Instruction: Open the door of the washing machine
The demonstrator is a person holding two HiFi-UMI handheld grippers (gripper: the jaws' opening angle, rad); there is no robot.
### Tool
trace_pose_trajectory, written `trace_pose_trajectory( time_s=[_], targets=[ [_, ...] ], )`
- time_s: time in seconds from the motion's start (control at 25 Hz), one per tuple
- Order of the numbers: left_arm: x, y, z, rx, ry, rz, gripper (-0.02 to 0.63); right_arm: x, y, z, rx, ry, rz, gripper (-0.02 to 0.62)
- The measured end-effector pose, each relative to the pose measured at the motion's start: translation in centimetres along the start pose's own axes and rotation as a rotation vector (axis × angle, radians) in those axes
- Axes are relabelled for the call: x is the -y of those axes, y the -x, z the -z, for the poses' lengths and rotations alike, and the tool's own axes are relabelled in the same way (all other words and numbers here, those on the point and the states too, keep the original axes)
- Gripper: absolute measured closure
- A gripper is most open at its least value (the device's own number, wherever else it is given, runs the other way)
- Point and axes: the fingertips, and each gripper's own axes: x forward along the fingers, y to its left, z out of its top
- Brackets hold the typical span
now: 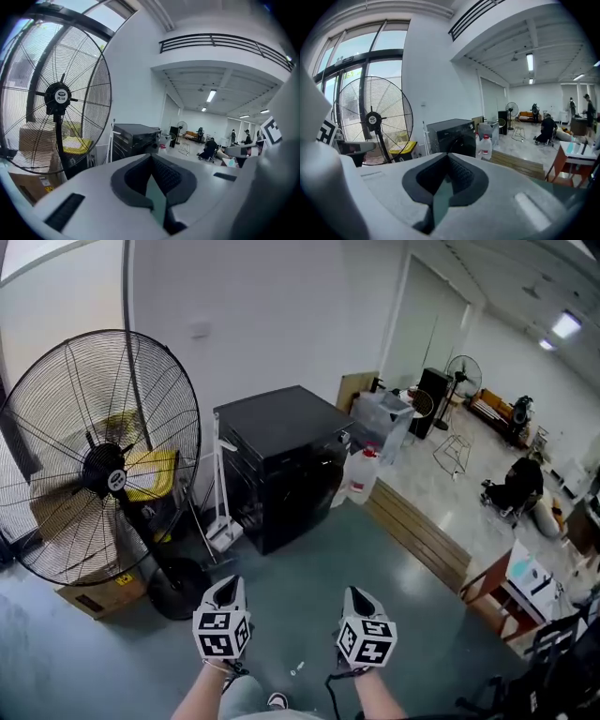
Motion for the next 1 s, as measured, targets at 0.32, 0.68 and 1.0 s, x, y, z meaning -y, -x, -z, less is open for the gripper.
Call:
trace_pose_trajectory(
  time_s=[0.32,0.68,1.0],
  targets=[
    [0.3,-3.4,-0.1,-0.02,-0.019,-0.014,0.603,2.7,-3.2,-0.3,0.001,-0.041,0.008,0.591],
    [0.5,-10.7,-2.4,-0.01,-0.024,0.033,0.603,6.1,-8.0,-2.3,0.012,-0.067,0.069,0.591],
    [-0.8,-19.8,-6.3,-0.006,-0.037,0.08,0.603,7.4,-15.7,-7.2,0.028,-0.054,0.102,0.591]
  ],
)
